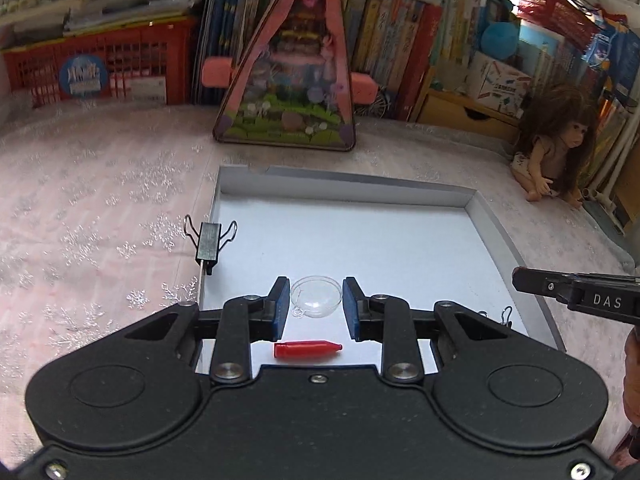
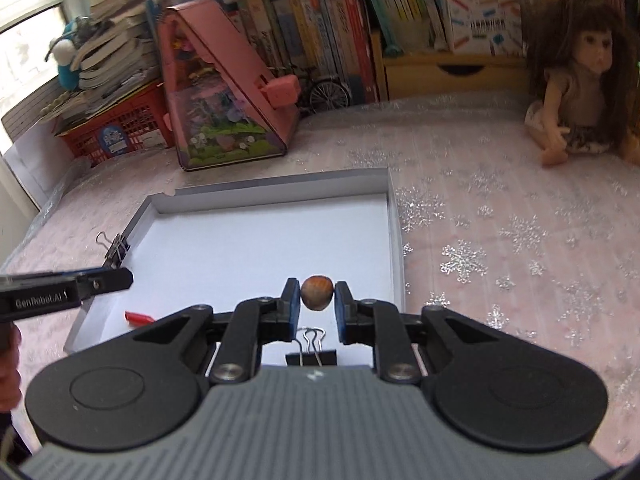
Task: Organize rigid objects
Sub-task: 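Carry the clear lid and brown nut into the tray and open both tools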
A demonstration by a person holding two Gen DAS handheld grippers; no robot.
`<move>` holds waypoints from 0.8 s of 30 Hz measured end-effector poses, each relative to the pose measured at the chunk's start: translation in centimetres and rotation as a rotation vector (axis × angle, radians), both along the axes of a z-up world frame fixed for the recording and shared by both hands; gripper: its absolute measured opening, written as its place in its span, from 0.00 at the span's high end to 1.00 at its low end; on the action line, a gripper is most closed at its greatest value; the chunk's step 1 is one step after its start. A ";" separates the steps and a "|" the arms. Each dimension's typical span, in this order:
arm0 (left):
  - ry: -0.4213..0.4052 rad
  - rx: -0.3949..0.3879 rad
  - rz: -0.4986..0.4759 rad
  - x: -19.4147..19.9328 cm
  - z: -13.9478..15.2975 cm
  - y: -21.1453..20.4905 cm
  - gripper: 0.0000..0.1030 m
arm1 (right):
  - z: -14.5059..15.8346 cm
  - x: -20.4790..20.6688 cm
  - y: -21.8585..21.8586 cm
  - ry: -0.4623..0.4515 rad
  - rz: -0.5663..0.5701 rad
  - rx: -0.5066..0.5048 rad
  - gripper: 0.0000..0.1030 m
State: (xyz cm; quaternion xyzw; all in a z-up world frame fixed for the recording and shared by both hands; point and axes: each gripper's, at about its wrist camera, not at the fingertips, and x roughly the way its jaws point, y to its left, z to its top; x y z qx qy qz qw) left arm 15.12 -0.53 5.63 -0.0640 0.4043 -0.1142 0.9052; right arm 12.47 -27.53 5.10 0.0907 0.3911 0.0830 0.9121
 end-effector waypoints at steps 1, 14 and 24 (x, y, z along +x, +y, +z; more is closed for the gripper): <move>0.008 -0.001 -0.002 0.3 -0.2 0.0 0.74 | -0.2 0.6 0.0 0.023 -0.005 0.005 0.78; 0.063 0.073 -0.012 2.1 -2.6 -1.5 0.74 | -2.3 2.8 2.0 0.119 0.030 -0.063 0.78; 0.018 0.133 -0.048 1.6 -3.1 -3.0 0.74 | -3.1 3.5 3.2 0.152 0.065 -0.126 0.78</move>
